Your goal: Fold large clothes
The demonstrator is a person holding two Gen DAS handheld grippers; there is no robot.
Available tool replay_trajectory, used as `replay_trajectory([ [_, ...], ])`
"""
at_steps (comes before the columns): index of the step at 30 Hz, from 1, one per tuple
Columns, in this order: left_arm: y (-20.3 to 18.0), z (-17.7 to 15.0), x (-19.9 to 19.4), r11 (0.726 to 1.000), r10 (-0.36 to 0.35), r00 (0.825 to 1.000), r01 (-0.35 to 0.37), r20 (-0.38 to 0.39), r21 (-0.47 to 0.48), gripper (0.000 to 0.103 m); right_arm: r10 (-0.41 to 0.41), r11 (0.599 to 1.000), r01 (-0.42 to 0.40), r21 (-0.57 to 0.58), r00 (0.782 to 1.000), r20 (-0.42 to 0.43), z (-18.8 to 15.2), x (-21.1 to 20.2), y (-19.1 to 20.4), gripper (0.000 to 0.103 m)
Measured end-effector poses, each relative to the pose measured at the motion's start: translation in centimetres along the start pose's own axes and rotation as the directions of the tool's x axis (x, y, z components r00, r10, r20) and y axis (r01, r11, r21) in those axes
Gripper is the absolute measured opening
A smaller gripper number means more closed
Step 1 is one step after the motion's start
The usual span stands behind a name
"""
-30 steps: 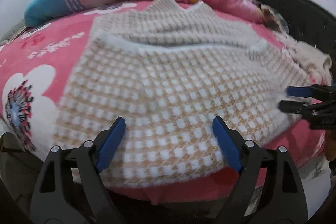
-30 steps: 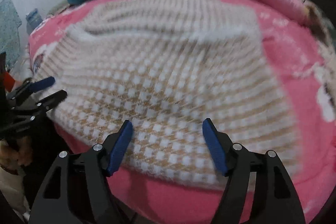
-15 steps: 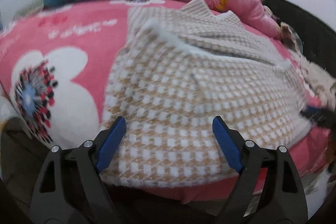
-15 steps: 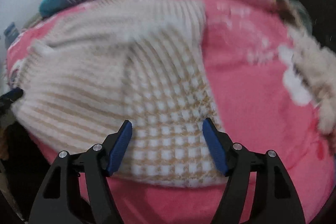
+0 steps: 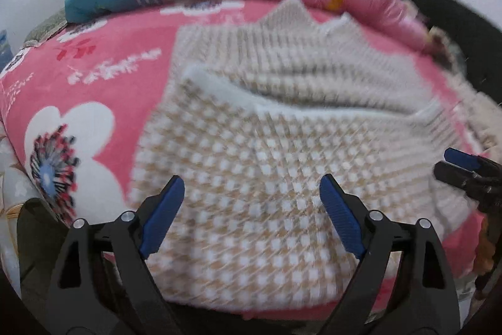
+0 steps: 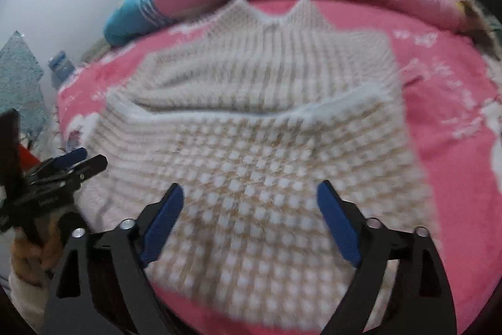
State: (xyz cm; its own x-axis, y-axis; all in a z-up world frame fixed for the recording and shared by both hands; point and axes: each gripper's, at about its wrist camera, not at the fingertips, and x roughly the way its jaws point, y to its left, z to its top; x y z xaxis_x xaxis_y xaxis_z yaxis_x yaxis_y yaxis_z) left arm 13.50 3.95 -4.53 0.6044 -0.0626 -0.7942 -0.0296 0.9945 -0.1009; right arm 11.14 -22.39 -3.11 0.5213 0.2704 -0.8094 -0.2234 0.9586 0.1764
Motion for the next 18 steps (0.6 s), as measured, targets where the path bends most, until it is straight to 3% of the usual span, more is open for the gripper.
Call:
replay_trajectory([
  [2, -0.8, -0.5, 2.0, 0.998, 0.064, 0.997, -0.063, -0.044, 0.007, 0.093, -0.016, 1.0, 0.016, -0.004, 0.999, -0.03, -0.8, 2.0, 0.3, 0.098],
  [4, -1.9, -1.0, 2.1, 0.991, 0.13, 0.991, -0.13, -0.008, 0.034, 0.095, -0.006, 1.0, 0.006, 0.011, 1.0, -0.028, -0.7, 1.8, 0.3, 0.098],
  [18, -1.9, -0.9, 2.2, 0.989, 0.142, 0.989, -0.143, -0.046, -0.026, 0.095, 0.052, 0.998, -0.05, 0.023, 0.993, -0.108, -0.1, 1.9, -1.4, 0.098],
])
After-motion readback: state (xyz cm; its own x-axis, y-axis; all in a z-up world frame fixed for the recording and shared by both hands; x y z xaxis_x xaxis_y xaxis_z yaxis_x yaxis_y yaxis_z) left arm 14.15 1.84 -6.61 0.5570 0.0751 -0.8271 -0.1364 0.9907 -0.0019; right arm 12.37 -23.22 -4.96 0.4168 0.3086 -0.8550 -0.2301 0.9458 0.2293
